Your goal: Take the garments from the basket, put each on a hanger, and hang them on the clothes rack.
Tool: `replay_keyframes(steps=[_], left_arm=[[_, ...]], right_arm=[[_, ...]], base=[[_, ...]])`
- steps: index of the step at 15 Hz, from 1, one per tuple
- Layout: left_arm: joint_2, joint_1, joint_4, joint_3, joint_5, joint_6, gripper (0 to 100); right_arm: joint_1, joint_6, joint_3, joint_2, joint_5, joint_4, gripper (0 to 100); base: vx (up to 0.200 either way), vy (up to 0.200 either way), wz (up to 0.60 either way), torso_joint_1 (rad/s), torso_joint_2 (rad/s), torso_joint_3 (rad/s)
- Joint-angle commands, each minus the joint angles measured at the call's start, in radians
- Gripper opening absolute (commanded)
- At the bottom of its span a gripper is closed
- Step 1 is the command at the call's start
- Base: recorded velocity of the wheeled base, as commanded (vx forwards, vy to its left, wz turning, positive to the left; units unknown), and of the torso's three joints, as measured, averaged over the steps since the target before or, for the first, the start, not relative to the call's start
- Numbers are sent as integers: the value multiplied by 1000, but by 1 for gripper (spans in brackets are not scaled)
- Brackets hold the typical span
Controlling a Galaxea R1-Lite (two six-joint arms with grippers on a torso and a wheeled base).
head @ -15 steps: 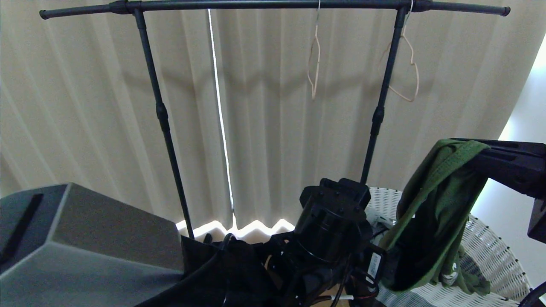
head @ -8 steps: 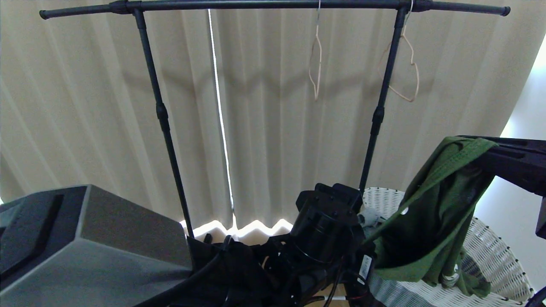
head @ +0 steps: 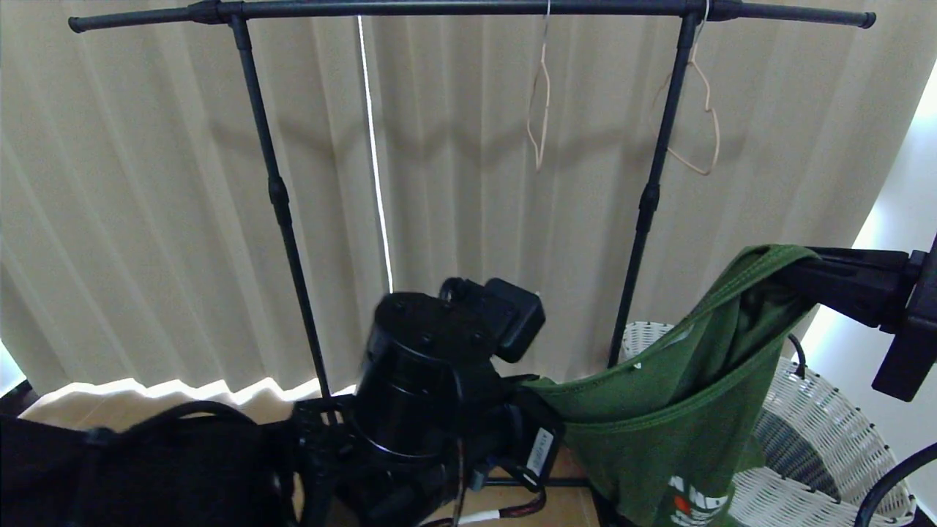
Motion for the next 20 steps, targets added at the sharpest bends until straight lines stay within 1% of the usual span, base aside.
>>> replay_keyframes(steps=[1, 3, 4, 5, 6, 7, 9, 11, 13, 17, 19, 20], left_arm=[[-293, 47, 192, -103, 8, 5, 0], [-373, 64, 335, -201, 10, 7, 0], [-394, 93, 394, -255, 11, 10, 0], [-400, 133, 433, -296, 16, 19, 0], [-400, 162, 443, -313, 25, 34, 0], [-399, 218, 445, -312, 60, 73, 0], [-403, 246, 443, -264, 103, 105, 0], [-425, 235, 439, -212, 109, 122, 0], [-428, 229, 439, -221, 109, 125, 0], [-443, 211, 440, -220, 109, 126, 0], [-451, 203, 440, -224, 109, 137, 0], [-459, 203, 440, -224, 109, 169, 0]], right_arm=[[-1, 0, -9, 29, 3, -8, 0], [2, 0, -17, 49, 3, -44, 0], [2, 0, -26, 64, 3, -73, 0], [2, 0, -34, 80, 3, -102, 0], [2, 0, -37, 90, 3, -117, 0], [2, 0, -38, 110, 1, -139, 0], [2, -1, -42, 133, 1, -162, 0], [2, -1, -55, 164, 1, -205, 0], [2, -1, -60, 182, 1, -231, 0], [2, -1, -74, 207, 1, -240, 0], [2, -1, -77, 228, 1, -288, 0], [2, 0, -77, 244, 3, -337, 0]], base=[[0, 0, 0, 0, 0, 0], [0, 0, 0, 0, 0, 0], [0, 0, 0, 0, 0, 0], [0, 0, 0, 0, 0, 0], [0, 0, 0, 0, 0, 0], [0, 0, 0, 0, 0, 0], [0, 0, 0, 0, 0, 0], [0, 0, 0, 0, 0, 0], [0, 0, 0, 0, 0, 0], [0, 0, 0, 0, 0, 0], [0, 0, 0, 0, 0, 0], [0, 0, 0, 0, 0, 0]])
